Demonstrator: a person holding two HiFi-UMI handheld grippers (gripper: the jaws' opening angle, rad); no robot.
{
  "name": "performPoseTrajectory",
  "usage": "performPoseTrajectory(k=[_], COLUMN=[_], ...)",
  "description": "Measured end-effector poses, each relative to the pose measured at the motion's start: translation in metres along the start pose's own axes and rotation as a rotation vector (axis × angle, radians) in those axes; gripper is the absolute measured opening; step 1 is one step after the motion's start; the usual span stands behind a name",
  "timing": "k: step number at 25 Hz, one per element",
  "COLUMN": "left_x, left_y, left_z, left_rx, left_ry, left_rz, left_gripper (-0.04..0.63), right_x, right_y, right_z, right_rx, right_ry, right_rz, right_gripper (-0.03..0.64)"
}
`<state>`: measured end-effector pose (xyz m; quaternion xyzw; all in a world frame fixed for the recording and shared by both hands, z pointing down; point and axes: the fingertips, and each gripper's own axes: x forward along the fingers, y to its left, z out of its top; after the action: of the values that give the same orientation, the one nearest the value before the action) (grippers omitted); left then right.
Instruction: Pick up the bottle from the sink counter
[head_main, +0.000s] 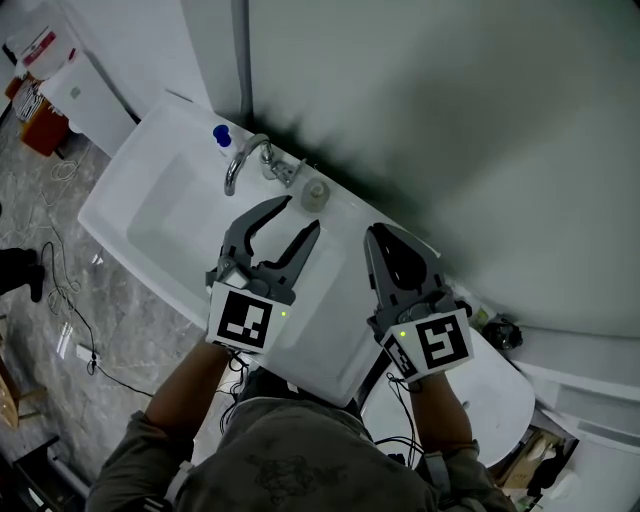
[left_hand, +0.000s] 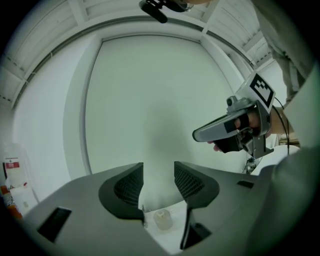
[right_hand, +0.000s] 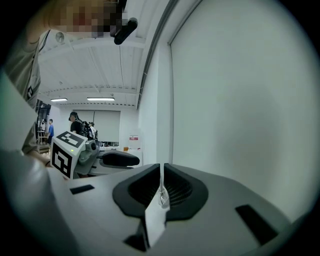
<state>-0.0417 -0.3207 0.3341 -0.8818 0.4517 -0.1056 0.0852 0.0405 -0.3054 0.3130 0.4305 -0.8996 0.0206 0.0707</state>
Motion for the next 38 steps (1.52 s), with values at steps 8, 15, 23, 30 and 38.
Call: performPoseTrajectory(k=[8, 15, 23, 30, 38], left_x=[0.06, 0.1, 0.134, 0.155, 0.172], left_y=[-0.011, -0.013, -0.016, -0.013, -0.019], left_z=[-0.068, -0.14, -0.2, -0.233, -0.267], left_rx=[-0.003, -0.069, -0.14, -0.218, -0.208], left_ry=[0.14, 0.235, 0.309, 0.334, 0.373], left_rz=[-0.079, -0.097, -0.089, -0.065, -0.079], left_gripper=[0.297, 0.331, 0.333, 0.333, 0.336], right_x=[0.04, 0.071, 0.101, 0.102, 0.102], right_y=[-0.022, -0.037, -0.044, -0.058, -0.067], right_z=[-0.021, -0.051, -0.102, -0.132, -0.166], right_rx=[-0.02, -0.077, -0.008, 0.037, 0.052], right_ry=[0.025, 0.062, 0.109, 0.138, 0.186], right_rz=[0.024, 0.038, 0.047, 0.014, -0.004], right_gripper=[0.041, 0.041, 0.041, 0.041, 0.041])
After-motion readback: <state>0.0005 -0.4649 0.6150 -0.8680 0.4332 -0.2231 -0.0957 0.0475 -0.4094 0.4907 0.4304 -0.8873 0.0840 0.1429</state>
